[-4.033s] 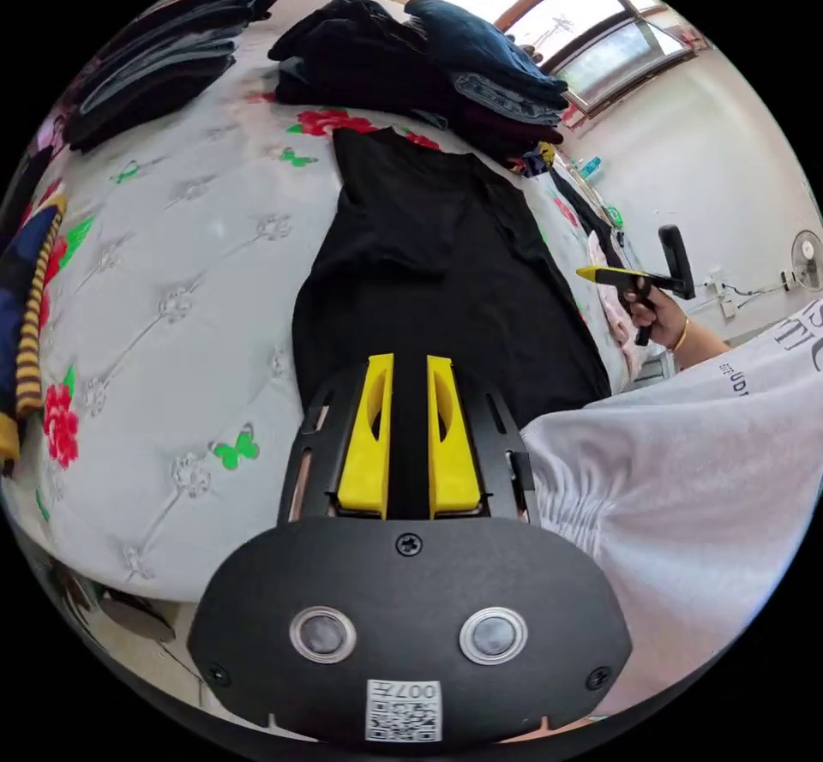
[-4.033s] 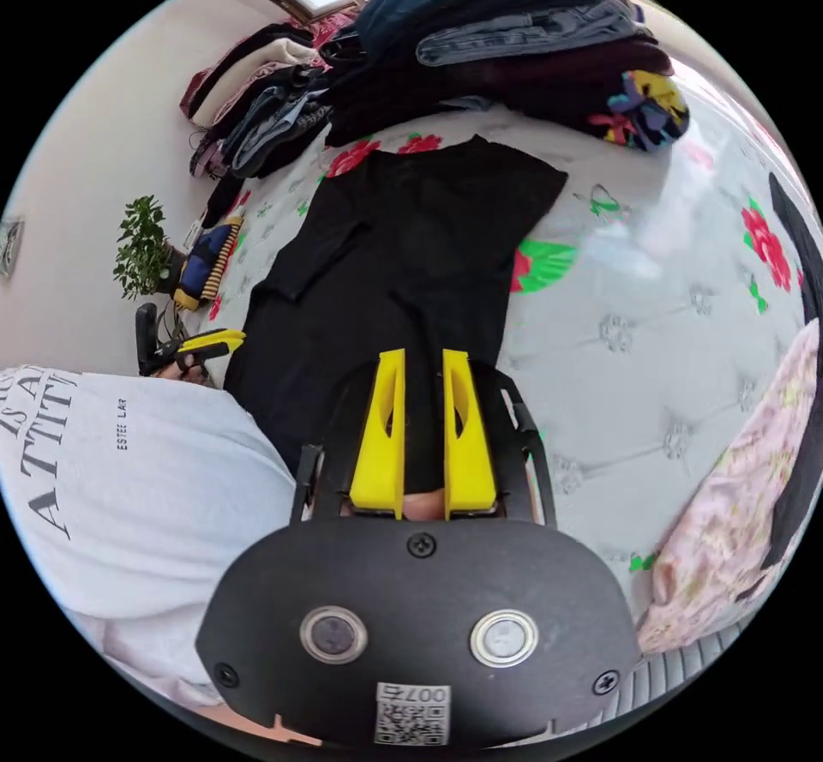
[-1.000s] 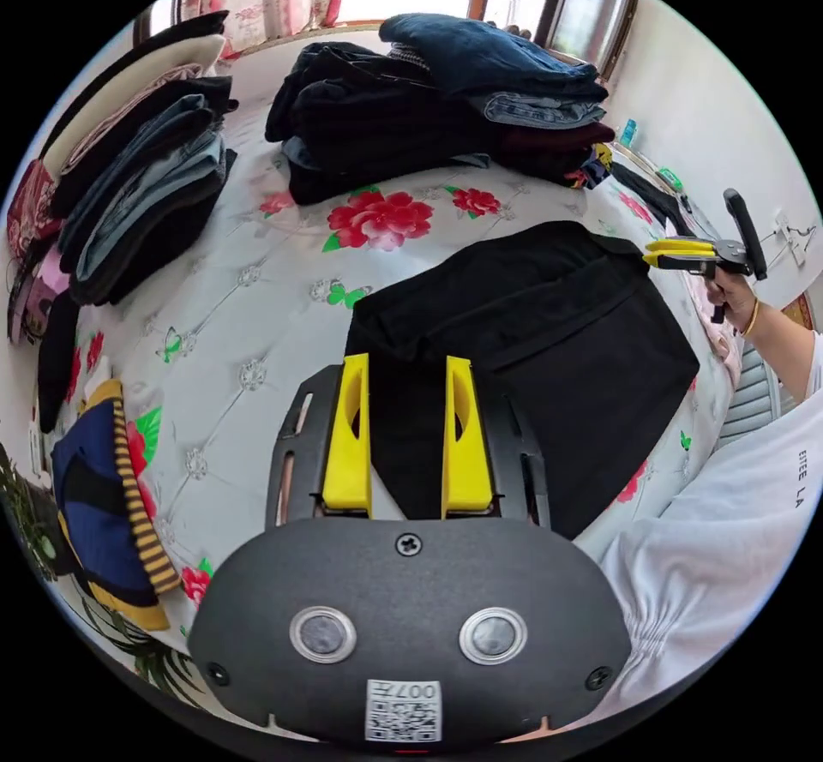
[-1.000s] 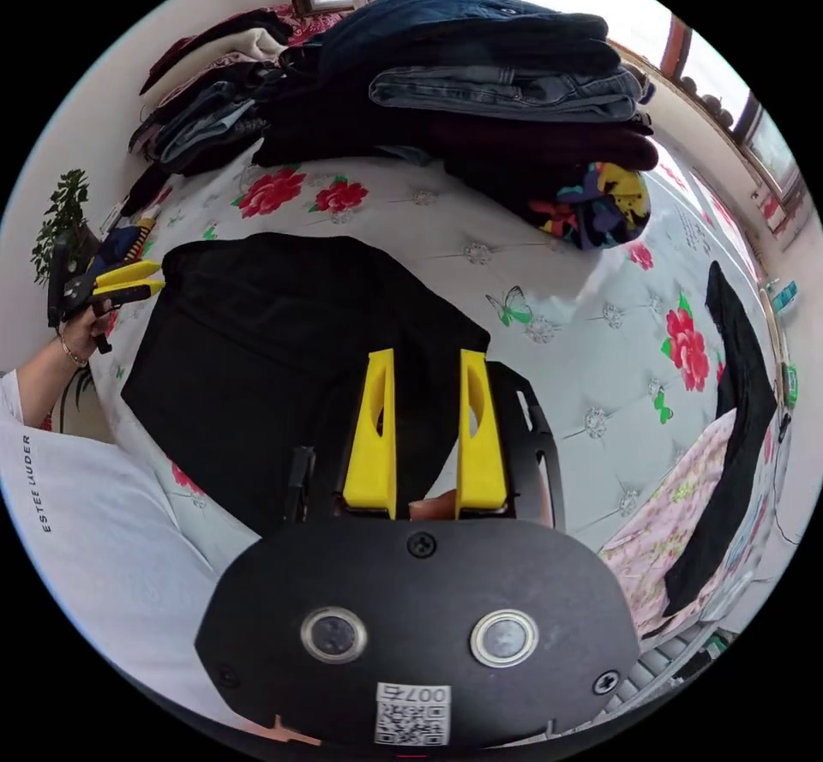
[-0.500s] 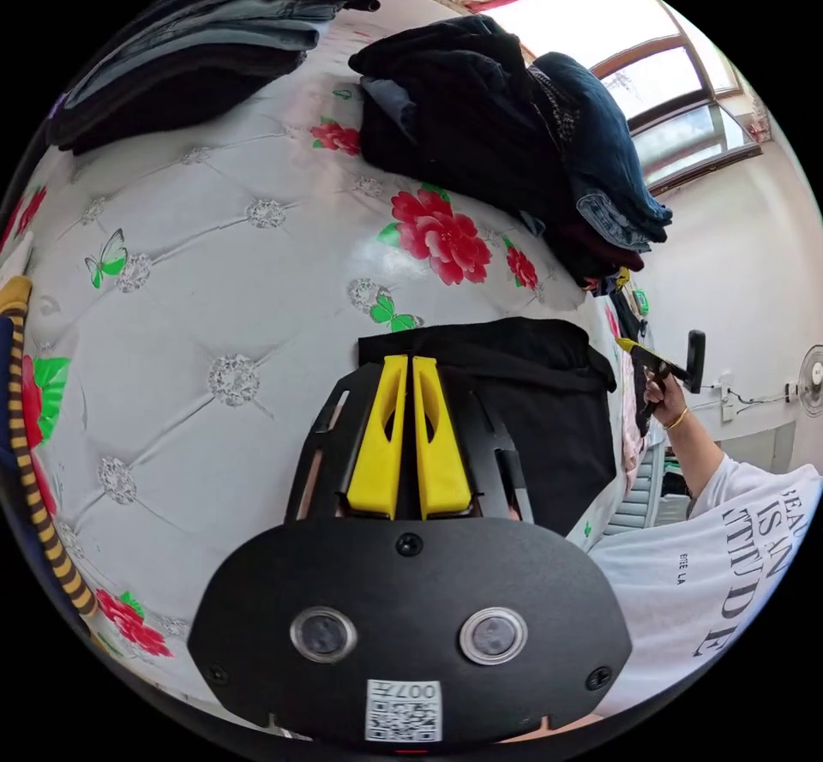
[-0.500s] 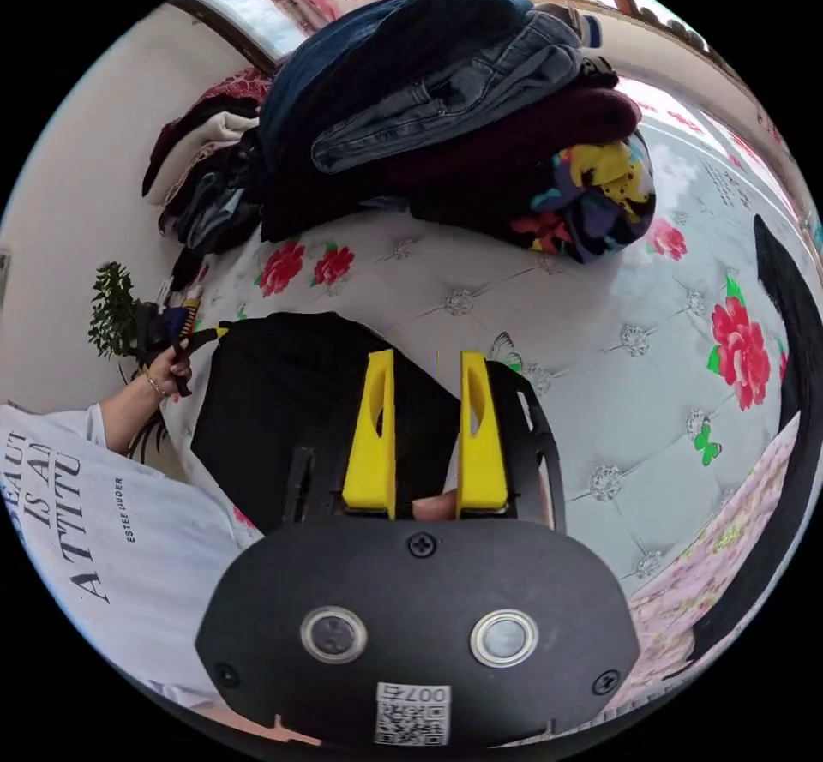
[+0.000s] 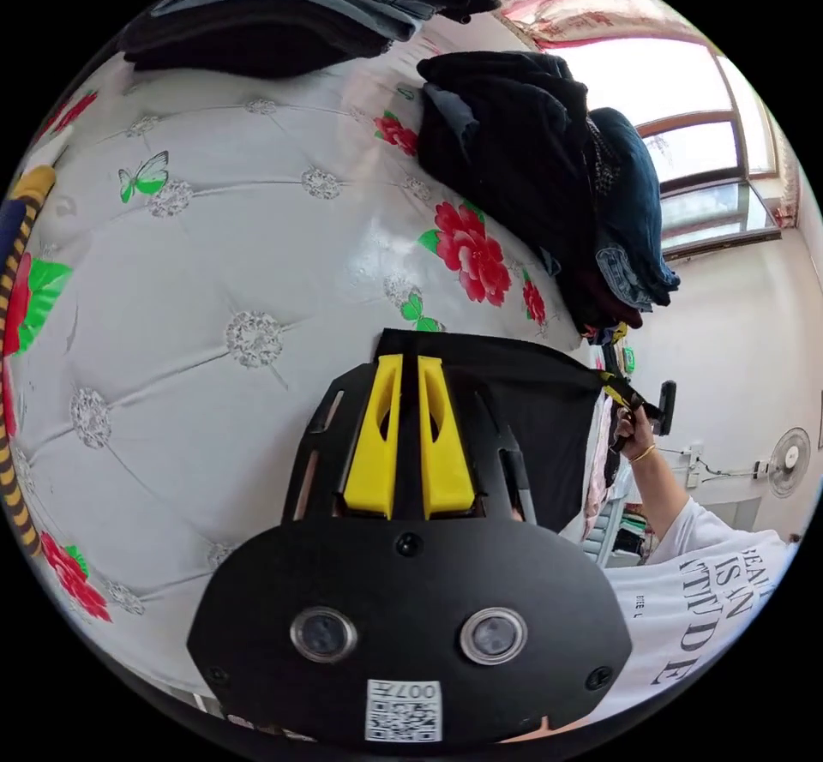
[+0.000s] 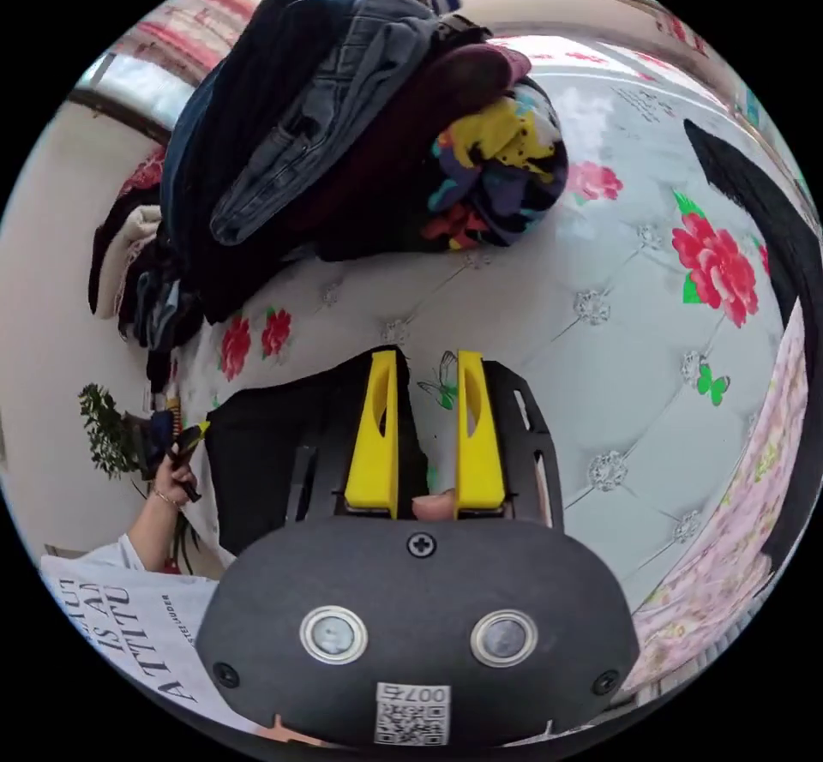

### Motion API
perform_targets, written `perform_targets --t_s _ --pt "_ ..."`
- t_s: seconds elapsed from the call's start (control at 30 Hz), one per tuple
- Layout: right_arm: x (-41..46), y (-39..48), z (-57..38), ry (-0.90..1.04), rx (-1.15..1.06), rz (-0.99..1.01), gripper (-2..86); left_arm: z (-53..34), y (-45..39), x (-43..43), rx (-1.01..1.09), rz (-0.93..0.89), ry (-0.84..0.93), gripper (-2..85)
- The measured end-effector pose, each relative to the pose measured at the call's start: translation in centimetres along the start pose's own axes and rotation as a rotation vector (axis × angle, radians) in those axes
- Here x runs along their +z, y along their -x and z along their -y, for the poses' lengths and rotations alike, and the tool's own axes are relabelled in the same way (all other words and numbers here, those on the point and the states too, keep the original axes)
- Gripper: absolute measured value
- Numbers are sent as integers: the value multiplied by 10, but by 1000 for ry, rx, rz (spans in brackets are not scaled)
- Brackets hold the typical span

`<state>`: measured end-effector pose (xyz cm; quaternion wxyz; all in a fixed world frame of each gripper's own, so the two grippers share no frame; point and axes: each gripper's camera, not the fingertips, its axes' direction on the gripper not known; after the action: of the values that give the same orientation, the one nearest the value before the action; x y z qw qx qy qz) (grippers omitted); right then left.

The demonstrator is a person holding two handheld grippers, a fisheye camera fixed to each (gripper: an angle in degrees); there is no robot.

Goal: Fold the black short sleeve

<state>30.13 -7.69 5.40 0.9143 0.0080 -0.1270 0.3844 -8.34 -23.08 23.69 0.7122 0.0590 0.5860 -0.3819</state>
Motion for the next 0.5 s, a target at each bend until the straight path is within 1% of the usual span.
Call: perform_targets --t_s 0.03,0.07,0.13,0.17,0.23,0.33,0.4,0.47,0.5 --pt "-3 -24 -1 -4 107 92 50 -2 10 -7 -55 -28 -33 19" --pt "-9 -38 -8 -21 155 153 55 -5 19 -16 -106 -52 -75 20" --pt "-22 -47 -25 -47 142 166 58 -12 29 -31 -152 -73 -141 32" --pt "-28 -53 -38 -44 114 225 62 -17 35 -40 -170 -77 -158 35" --pt "-38 -69 -60 -35 138 275 66 -27 38 -52 -167 -86 -163 40" --pt "-61 -103 -91 -70 217 318 70 -50 30 -63 -114 -66 -122 45" --pt "-78 -122 -104 -118 276 364 70 -68 22 -64 -80 -43 -78 47" --pt "-101 -140 -114 -216 339 416 71 -92 12 -63 -43 -18 -17 54" --pt "-105 -142 -114 -222 344 433 71 -98 10 -63 -36 -15 -2 56"
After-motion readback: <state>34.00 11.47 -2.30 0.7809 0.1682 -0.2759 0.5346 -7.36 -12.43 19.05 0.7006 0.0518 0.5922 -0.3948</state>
